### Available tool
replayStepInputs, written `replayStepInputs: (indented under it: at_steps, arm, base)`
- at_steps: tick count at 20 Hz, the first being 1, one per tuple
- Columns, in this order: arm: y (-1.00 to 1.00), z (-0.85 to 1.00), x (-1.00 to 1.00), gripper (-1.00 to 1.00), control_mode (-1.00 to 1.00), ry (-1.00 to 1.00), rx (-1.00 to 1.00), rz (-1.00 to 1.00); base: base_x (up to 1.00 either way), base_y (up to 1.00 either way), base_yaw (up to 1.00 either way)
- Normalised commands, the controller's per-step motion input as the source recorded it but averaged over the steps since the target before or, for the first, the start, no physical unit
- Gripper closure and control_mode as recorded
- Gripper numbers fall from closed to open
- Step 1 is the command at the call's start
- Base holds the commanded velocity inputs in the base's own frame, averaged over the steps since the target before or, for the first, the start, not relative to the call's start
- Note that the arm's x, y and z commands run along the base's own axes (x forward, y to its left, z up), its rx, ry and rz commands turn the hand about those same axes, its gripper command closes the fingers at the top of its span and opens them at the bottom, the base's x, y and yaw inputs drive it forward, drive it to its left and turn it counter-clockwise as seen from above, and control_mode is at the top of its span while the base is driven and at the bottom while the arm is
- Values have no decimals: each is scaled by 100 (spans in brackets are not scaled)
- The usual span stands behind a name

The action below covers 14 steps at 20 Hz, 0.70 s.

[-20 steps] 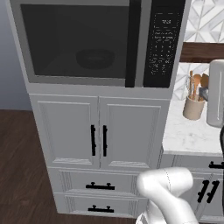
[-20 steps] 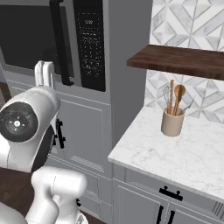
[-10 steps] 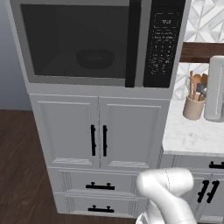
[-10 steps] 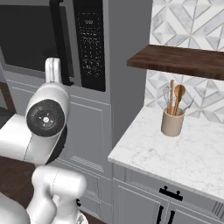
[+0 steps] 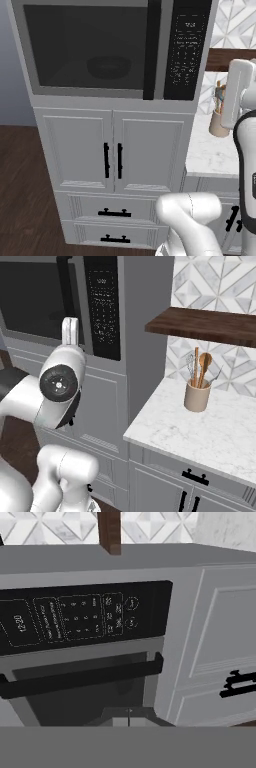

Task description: Open the microwave, place the bowl with waffle inside the microwave, then close the microwave door and turn it on.

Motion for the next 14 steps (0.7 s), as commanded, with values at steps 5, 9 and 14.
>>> replayStepInputs:
  at_steps: [5,9,14]
  arm:
    - [-18,-3,49,100,-100,0,2,0]
    - [0,-22,44,100,-100,0,0,0]
    - [0,-24,44,100,-100,0,0,0]
  base:
    - [0,0,0]
    - [0,0,0]
    - [0,0,0]
